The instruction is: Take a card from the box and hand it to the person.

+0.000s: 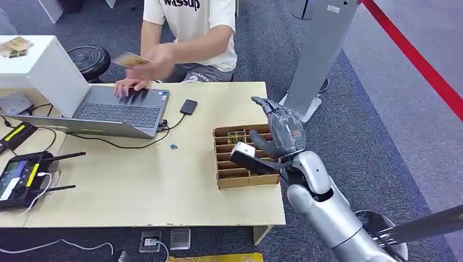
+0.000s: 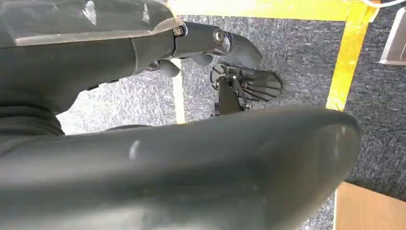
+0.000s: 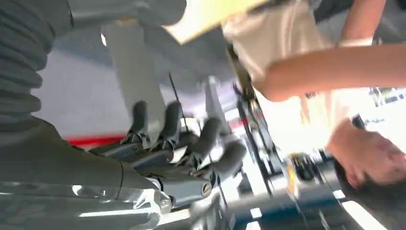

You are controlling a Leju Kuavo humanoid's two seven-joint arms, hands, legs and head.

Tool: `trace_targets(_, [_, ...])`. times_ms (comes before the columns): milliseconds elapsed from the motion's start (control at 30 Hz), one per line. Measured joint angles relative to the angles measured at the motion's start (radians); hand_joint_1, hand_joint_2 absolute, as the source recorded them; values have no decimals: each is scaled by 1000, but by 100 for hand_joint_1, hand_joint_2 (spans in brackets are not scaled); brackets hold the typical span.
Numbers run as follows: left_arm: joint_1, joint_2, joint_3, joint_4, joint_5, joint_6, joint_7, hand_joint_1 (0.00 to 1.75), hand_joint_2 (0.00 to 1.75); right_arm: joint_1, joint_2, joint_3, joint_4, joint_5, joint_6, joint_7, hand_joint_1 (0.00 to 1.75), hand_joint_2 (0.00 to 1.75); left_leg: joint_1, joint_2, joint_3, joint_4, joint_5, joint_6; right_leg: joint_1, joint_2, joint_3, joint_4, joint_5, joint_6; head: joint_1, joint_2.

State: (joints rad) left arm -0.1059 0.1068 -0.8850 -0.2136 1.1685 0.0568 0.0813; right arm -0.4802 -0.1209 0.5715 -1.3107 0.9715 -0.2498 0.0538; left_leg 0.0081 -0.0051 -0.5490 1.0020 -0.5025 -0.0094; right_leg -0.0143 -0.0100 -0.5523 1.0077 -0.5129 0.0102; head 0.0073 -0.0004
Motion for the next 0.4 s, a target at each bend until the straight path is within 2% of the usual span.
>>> trace_targets(100, [0, 0, 0, 0, 3, 6, 2, 0, 0, 18, -1, 0, 4, -116, 41, 4, 0, 175, 0, 0, 0, 0, 0, 0, 0, 0, 0, 0, 0, 0, 0, 0])
trace_targets(133, [0, 0, 0, 0, 5, 7, 2, 0, 175, 27, -1, -2, 3, -173, 57, 4, 0, 175, 0, 0, 0, 0, 0, 0, 0, 0, 0, 0, 0, 0, 0, 0])
trace_targets(267, [1, 1, 0, 0, 12, 13, 12, 0, 175, 111, -12, -27, -38, -562, 149, 18, 0, 175, 0, 0, 0, 0, 0, 0, 0, 0, -1, 0, 0, 0, 0, 0])
trace_targets(400, [3, 2, 0, 0, 18, 15, 17, 0, 175, 185, -29, -55, -89, -703, 170, 14, 0, 175, 0, 0, 0, 0, 0, 0, 0, 0, -1, -1, 0, 0, 1, 0])
